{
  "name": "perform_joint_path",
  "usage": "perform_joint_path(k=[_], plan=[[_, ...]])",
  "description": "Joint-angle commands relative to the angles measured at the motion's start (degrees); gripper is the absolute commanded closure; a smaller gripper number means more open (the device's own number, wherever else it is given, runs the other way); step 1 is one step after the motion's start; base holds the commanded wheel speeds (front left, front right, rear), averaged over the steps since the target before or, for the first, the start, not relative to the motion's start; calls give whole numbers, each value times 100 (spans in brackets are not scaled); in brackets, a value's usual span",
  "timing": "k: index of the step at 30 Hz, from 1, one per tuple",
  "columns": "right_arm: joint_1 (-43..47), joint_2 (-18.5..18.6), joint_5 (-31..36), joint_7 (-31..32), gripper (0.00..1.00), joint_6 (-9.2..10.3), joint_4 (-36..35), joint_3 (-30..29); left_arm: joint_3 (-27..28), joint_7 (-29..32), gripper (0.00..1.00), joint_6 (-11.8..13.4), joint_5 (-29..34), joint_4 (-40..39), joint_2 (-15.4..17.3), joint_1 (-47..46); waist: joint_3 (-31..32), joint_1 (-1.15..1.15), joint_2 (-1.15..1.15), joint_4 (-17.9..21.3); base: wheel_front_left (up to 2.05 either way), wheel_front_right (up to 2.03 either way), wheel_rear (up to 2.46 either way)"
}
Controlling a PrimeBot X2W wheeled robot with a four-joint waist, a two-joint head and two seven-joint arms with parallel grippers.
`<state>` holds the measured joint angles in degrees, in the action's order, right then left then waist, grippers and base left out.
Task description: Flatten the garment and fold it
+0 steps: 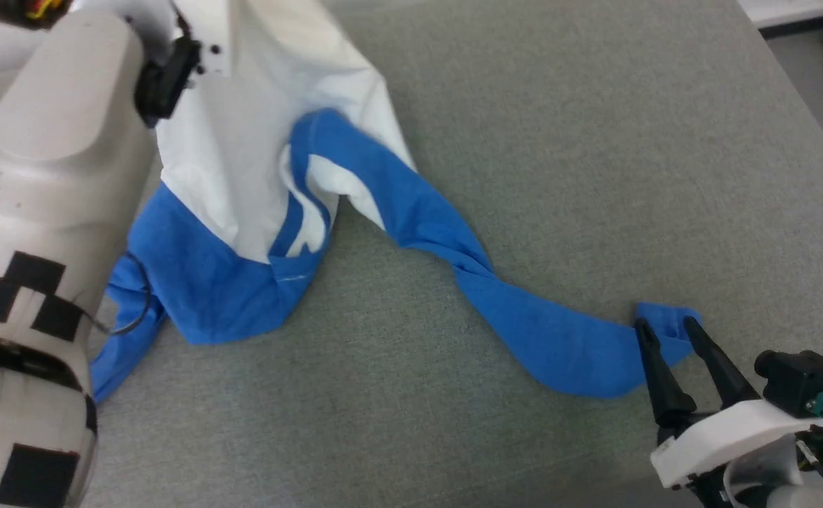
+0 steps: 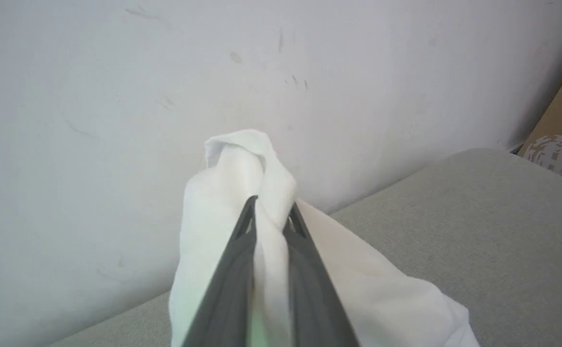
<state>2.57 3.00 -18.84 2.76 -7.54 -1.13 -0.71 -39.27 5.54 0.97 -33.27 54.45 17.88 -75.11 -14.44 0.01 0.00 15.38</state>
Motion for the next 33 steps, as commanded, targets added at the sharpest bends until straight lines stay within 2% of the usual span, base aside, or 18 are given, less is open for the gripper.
perform_joint_path(k=[1, 6, 8, 9, 10, 11, 15, 20, 24, 29, 33], plan=[[-105, -13, -59, -60, 0, 5, 17, 40, 15, 2, 100, -32, -18, 149, 47, -22, -473, -1, 0, 375, 0, 0, 0], [-311, -13, -201, -221, 0, 5, 140, 217, 121, -262, 100, -12, -110, 754, 109, -35, -813, -1, 0, 609, 0, 0, 0], [-376, -13, -212, -281, 0, 5, 195, 242, 204, -261, 100, -120, -255, 969, 64, 44, -862, -1, 0, 642, 0, 0, 0], [-402, -13, -207, -305, 0, 5, 216, 249, 234, -281, 83, -171, -309, 1049, 42, 76, -871, -1, 0, 646, 0, 0, 0], [-433, -13, -208, -332, 0, 5, 226, 272, 257, -329, 52, -208, -347, 1116, 29, 98, -874, -1, 0, 645, 0, 0, 0], [-462, -13, -204, -361, 0, 5, 231, 301, 274, -363, 0, -270, -387, 1178, 9, 137, -855, -1, 0, 639, 0, 0, 0], [-483, -13, -145, -408, 0, 5, 244, 314, 409, -661, 0, -456, -604, 1277, -143, 339, -659, -1, 0, 504, 0, 0, 0], [-423, -13, -22, -360, 0, 5, 174, 248, 446, -1727, 0, -415, -589, 1117, -269, 742, -261, -1, 0, 214, 0, 0, 0], [-324, -13, 75, -259, 0, 5, 74, 163, 655, -2042, 0, -108, -533, 567, -291, 1234, 60, -1, 0, -47, 0, 0, 0], [-196, -13, 129, -123, 0, 5, -1, 87, 1464, -2052, 0, 496, -112, -1416, -131, 2725, 451, -1, 0, -307, 0, 0, 0], [-107, -13, 179, 18, 0, 5, 2, 61, 2035, -2053, 0, 863, 213, -2784, -173, 4221, 672, -1, 0, -514, 0, 0, 0]])
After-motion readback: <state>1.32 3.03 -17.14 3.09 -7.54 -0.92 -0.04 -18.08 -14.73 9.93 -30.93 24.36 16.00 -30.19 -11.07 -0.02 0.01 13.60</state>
